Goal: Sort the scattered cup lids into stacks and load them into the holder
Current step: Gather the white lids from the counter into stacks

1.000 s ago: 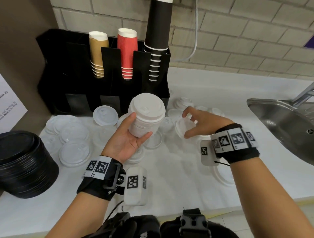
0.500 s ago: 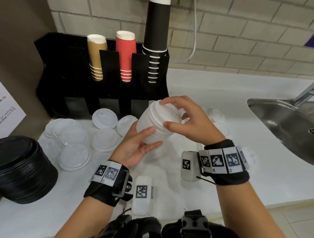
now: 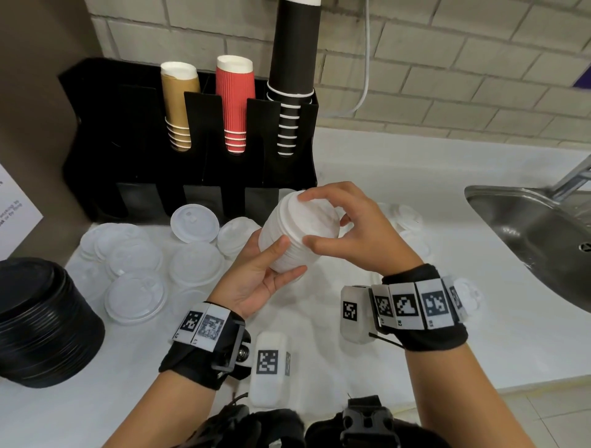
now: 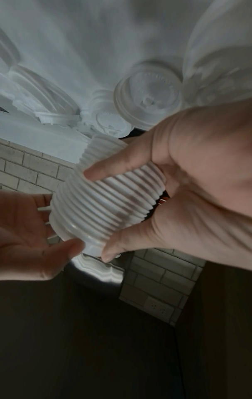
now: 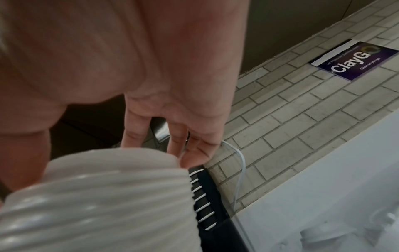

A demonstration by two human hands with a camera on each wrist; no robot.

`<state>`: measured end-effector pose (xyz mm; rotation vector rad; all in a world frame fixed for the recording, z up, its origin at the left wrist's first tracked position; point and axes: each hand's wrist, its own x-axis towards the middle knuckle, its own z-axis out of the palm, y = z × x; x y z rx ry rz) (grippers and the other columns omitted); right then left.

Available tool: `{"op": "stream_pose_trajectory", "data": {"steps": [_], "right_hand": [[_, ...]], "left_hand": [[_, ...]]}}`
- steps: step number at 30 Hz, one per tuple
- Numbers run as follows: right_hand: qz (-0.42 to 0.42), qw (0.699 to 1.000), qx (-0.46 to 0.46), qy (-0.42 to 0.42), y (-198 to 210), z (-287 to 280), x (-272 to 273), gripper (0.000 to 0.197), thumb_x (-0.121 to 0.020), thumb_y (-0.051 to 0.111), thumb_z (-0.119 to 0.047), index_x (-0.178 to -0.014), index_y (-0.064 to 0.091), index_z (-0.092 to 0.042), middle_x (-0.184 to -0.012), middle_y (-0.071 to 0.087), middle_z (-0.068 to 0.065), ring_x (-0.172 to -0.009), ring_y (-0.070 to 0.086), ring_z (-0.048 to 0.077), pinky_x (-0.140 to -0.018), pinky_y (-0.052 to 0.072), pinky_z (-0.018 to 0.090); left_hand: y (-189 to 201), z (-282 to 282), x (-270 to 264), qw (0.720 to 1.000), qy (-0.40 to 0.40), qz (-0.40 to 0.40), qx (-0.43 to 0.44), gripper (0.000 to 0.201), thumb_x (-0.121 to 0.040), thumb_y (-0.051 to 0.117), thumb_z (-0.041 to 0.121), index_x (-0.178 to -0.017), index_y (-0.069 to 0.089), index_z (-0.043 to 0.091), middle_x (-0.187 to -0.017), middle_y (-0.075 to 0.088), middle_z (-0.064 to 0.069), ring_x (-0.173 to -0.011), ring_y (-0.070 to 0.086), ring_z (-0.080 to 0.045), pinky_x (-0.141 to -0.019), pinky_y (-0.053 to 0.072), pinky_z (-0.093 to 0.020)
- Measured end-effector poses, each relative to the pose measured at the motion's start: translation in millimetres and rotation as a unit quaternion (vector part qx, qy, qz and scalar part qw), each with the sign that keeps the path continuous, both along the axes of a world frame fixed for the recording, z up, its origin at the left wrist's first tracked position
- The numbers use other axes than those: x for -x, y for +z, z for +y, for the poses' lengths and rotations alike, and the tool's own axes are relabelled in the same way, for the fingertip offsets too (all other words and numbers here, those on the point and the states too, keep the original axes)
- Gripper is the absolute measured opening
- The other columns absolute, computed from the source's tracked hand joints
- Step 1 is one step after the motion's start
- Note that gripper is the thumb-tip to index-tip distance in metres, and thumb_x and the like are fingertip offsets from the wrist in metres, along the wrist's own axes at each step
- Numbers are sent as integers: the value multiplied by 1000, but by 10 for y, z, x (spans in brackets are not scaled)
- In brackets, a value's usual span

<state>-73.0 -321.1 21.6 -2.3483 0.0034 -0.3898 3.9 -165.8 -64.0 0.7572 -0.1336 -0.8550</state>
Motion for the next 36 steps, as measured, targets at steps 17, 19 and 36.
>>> {"op": "stream_pose_trajectory", "data": {"steps": [17, 19, 36], "right_hand": [[421, 862, 281, 25, -266, -793, 718, 61, -66, 80, -52, -117, 50, -37, -112, 49, -10, -103, 50, 10, -88, 44, 27], [475, 820, 320, 27, -340, -840, 826, 71, -60, 83, -53, -117, 44, -37, -109, 46, -9, -97, 51, 13, -84, 45, 29], [476, 824, 307, 22, -412, -917, 918, 70, -63, 79, -26, -112, 32, -42, -109, 33, -9, -93, 44, 13, -65, 45, 26]], "left_hand": [[69, 61, -58, 1000, 8, 17, 19, 118, -22, 100, 37, -129, 55, 18, -119, 69, -3, -108, 67, -20, -66, 61, -31], [50, 67, -60, 1000, 3, 13, 22, 113, -23, 100, 38, -126, 57, 19, -114, 72, -1, -105, 69, -19, -66, 60, -31], [38, 116, 7, 999, 15, 30, 15, 98, -39, 98, 34, -126, 58, 19, -124, 67, -5, -105, 69, -21, -66, 60, -32]]}}
